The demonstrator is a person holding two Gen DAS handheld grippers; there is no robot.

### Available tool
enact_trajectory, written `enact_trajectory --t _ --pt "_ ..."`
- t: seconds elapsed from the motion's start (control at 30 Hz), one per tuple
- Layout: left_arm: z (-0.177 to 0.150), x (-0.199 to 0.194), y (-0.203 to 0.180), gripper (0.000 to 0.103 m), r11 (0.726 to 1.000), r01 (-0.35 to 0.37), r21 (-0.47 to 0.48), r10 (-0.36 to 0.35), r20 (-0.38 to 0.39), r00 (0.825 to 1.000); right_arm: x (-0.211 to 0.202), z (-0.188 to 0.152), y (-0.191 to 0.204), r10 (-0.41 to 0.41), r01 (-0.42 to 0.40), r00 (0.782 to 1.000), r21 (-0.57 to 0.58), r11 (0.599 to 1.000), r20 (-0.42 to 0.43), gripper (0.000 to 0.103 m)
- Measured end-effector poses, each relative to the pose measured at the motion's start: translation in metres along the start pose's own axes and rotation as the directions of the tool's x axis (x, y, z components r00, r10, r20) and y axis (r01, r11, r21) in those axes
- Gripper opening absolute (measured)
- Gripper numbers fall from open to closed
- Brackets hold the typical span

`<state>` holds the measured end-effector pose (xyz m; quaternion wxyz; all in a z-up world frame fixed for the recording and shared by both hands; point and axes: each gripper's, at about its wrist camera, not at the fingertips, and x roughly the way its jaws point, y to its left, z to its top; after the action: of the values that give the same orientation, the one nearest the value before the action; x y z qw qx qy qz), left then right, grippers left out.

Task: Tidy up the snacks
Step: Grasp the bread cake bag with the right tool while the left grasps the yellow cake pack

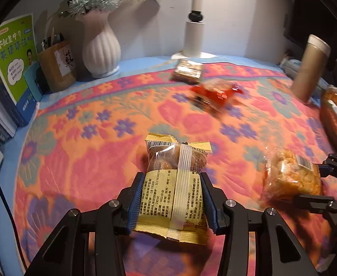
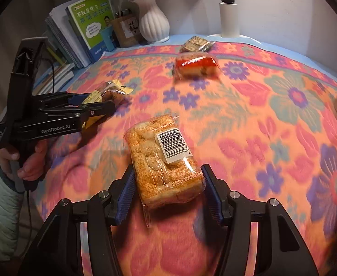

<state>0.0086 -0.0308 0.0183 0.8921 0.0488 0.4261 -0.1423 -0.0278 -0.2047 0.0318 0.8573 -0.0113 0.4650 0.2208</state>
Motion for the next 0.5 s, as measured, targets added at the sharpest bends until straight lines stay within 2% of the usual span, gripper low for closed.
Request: enact_trajectory --t 0.2,0.33,0.5 --pt "-0.013 -0.016 -0.035 0.045 0.997 0.073 -0.023 -0.072 0.063 0.995 -0.025 -0.035 0.001 -0.011 0.011 1.000 -0.006 1.000 -0.008 0.058" --pt "-0.019 -0.016 -0.041 0.045 1.000 0.022 -0.012 -0.021 0.093 0.995 -0.029 -0.041 0.000 -0.033 0.033 0.999 0.004 0.999 -0.005 0.062" --pt "-0.021 -0.020 -0.032 0.045 0.998 0.049 -0.036 -0.044 0.120 0.992 -0.024 -0.038 0.005 -0.059 0.059 0.998 0.008 0.998 0.011 0.067"
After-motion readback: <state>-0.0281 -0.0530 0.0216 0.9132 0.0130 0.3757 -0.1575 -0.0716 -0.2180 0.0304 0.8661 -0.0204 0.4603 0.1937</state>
